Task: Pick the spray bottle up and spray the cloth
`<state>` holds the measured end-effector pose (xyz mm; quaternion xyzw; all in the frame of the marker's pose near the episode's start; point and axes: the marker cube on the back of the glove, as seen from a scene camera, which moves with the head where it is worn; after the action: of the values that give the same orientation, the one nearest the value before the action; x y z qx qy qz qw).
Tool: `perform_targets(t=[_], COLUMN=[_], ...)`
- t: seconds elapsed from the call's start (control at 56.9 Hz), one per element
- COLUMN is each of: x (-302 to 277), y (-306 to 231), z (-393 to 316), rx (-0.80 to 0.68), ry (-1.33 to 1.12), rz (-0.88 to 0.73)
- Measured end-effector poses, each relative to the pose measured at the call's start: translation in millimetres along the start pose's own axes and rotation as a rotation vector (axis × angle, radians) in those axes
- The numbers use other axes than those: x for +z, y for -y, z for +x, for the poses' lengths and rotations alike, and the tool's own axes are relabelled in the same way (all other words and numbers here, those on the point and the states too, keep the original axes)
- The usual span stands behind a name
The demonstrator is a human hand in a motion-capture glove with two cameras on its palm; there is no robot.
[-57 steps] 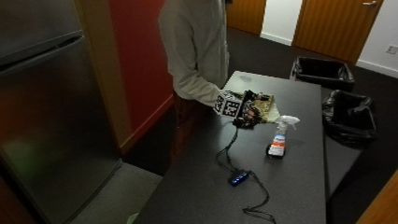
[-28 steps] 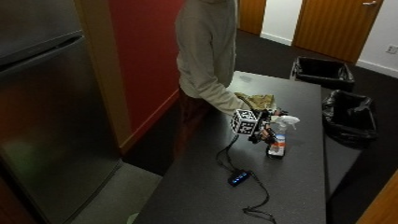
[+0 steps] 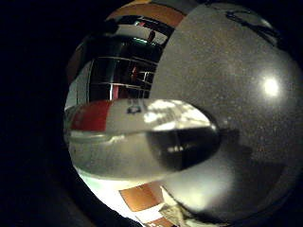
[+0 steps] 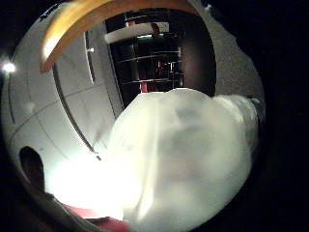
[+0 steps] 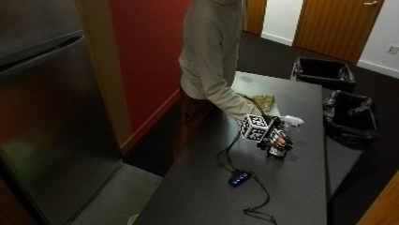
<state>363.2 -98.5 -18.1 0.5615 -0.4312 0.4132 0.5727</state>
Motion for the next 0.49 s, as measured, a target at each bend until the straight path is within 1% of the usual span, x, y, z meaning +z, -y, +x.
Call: perform_targets(t=[0.123, 0.263, 0.351, 0.492], x=[5.8, 19.1, 30.1, 48.1], y=[9.0, 10.7, 15.7, 24.0], z=[-3.7, -6.9, -11.0, -28.7], rx=[-0.008, -0.032, -0.081, -0.178], ry=[-0.023, -0.037, -0.074, -0.133], rz=[0.015, -0.022, -0.07, -0.2])
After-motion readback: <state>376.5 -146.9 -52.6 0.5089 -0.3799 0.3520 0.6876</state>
